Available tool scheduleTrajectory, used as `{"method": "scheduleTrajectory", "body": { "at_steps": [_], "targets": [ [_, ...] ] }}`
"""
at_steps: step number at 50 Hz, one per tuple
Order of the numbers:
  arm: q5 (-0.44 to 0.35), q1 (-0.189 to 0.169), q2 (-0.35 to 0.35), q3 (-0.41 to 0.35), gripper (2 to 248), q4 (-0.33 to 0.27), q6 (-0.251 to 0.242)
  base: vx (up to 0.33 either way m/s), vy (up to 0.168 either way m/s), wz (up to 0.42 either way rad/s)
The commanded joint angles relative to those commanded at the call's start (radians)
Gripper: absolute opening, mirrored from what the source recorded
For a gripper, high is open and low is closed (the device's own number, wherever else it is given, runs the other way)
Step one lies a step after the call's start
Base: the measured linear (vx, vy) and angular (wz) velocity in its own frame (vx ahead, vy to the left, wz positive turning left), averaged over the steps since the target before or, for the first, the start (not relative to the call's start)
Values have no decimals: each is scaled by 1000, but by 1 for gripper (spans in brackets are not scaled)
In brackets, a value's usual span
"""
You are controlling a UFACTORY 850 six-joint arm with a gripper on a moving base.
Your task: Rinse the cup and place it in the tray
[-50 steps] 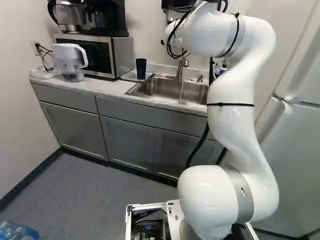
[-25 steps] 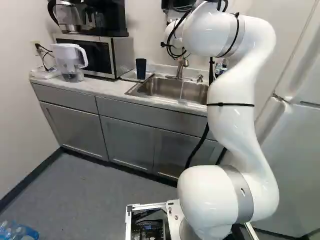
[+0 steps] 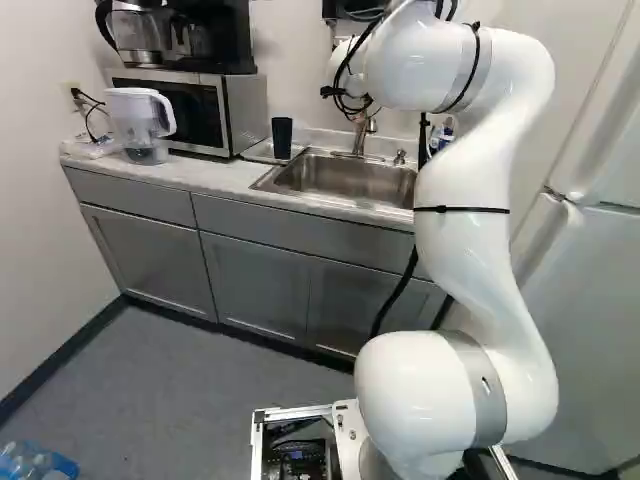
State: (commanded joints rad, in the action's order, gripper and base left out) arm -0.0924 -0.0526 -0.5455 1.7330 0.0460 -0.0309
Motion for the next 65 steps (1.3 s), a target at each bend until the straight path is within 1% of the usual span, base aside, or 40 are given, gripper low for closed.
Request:
{"method": "scheduleTrajectory", "body": {
  "at_steps": [16, 43, 47, 56, 65],
  "targets": [
    [37, 0, 15, -19, 247, 0, 0, 0, 0, 0],
    [37, -1, 38, -48, 247, 0, 0, 0, 0, 0],
    [25, -1, 38, -48, 247, 0, 0, 0, 0, 0],
    [-29, -1, 38, -48, 247, 0, 0, 0, 0, 0],
    [-58, -1, 40, -51, 247, 0, 0, 0, 0, 0]
  ]
}}
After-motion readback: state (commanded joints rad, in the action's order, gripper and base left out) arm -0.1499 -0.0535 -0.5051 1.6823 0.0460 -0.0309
